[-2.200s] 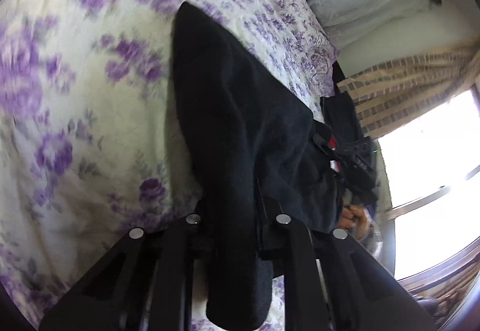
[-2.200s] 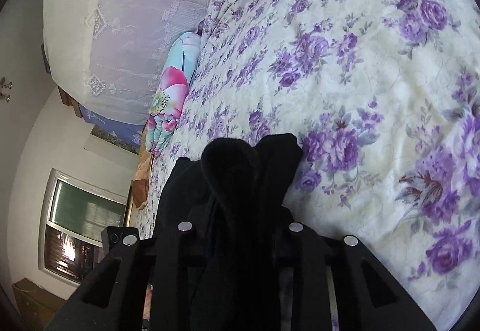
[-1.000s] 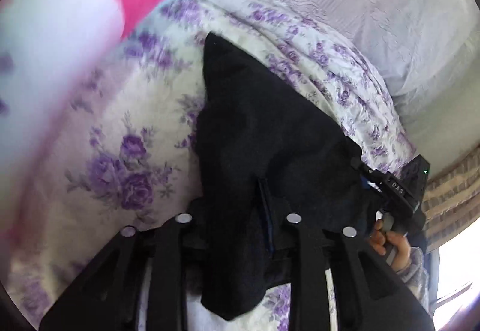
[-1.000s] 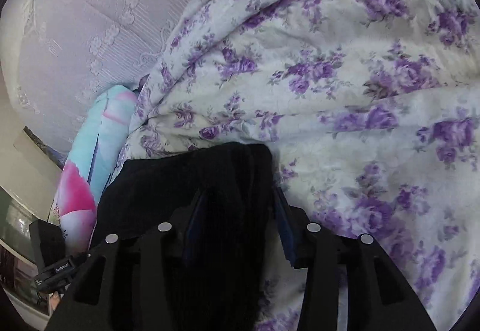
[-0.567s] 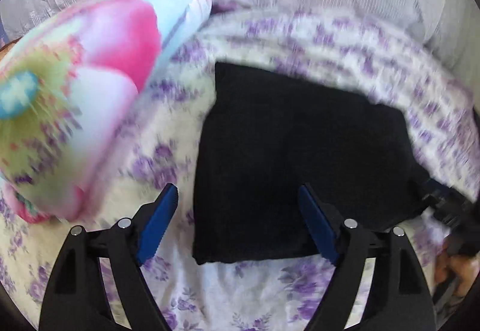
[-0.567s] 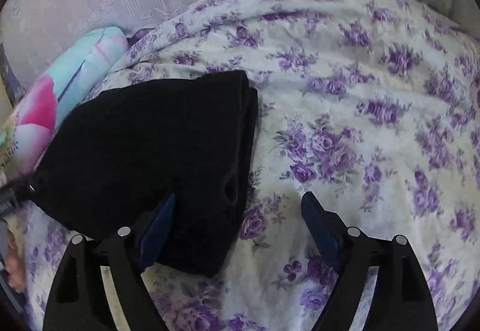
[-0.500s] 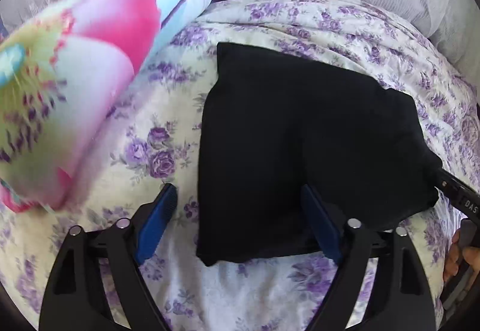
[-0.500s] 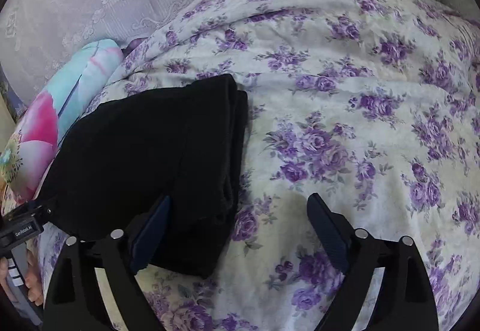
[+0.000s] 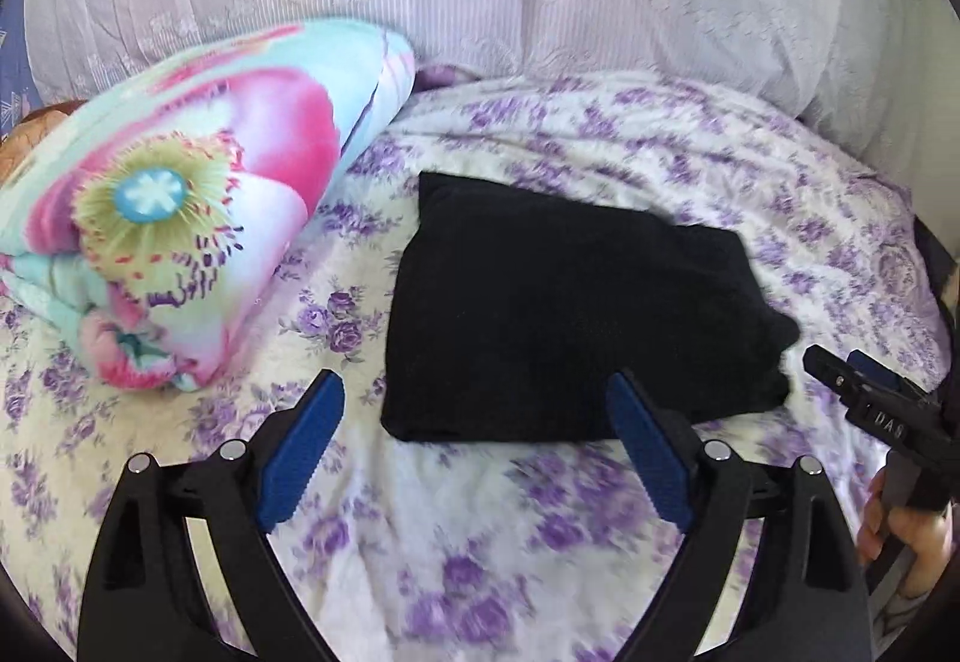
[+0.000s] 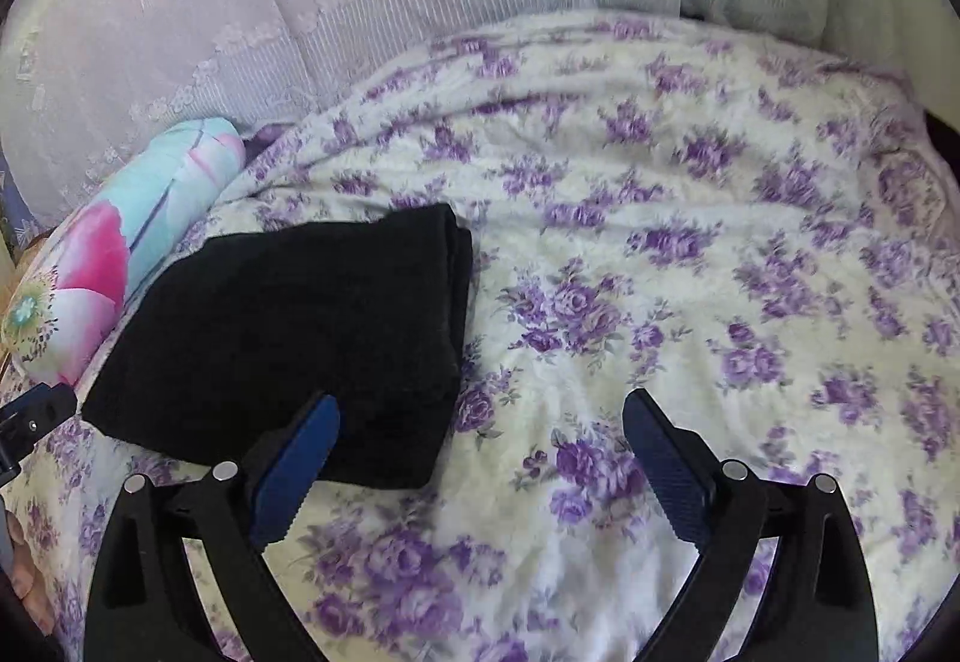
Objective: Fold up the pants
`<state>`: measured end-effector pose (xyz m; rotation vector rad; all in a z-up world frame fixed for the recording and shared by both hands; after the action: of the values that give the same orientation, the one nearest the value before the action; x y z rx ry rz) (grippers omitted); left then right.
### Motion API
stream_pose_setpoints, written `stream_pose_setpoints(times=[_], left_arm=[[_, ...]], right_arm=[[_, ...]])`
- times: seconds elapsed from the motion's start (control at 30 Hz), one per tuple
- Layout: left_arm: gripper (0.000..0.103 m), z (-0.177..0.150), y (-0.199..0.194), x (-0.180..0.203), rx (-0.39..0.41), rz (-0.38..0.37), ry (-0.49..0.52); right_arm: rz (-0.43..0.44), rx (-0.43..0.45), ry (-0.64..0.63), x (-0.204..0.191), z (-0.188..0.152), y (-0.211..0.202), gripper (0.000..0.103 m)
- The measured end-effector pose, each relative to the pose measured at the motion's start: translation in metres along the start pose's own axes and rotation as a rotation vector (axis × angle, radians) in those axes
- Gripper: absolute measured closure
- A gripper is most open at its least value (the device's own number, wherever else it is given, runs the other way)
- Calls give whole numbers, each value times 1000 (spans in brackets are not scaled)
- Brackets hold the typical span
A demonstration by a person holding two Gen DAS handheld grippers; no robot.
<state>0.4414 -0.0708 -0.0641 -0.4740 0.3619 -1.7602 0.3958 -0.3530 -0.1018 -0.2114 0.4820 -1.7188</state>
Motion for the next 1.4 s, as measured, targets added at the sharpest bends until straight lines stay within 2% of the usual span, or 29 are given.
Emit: stream_pose_setpoints(times=[0.1,0.2,0.3,0.47,0.73,1.0,1.13,1.23,1.27,1.4], left_arm=[[8,4,-30,14,33,-34,-25],[7,3,-61,23,71,-33,-26],[6,-3,-89,30,97,-28,-17],[5,-6,-121,35,140,23,47],[5,11,-122,24,170,98,69],[5,22,-103,24,176,113,87],[5,23,-97,27,170,91,83],[5,20,-92,28,160,73,97],[5,19,-90,29,151,63,99],[5,16,-85,32,155,43,88]], right_arm=[[-5,75,-4,-11,2,-47,4],[13,140,14,-21,0,-88,4],[22,164,6,-28,0,-117,4],[0,199,-13,-30,4,-149,4],[-68,224,-19,-18,23,-152,4],[-118,228,-13,-18,45,-134,4],[-127,216,25,-25,57,-125,4],[-84,215,48,-35,51,-120,4],[-59,209,20,-40,46,-116,4],[-89,191,-50,-41,38,-105,4]])
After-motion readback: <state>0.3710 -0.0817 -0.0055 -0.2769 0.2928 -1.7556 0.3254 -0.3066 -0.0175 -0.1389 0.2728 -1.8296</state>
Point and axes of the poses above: each gripper's, at about its wrist camera, not at the fingertips, and y roughly the way its jaws point, x to its right, z to its top, the point moved 10 cm from there along y, roughly the way its jaws point, and after that the axes turned 12 degrees about x, right-handed, at the moved point
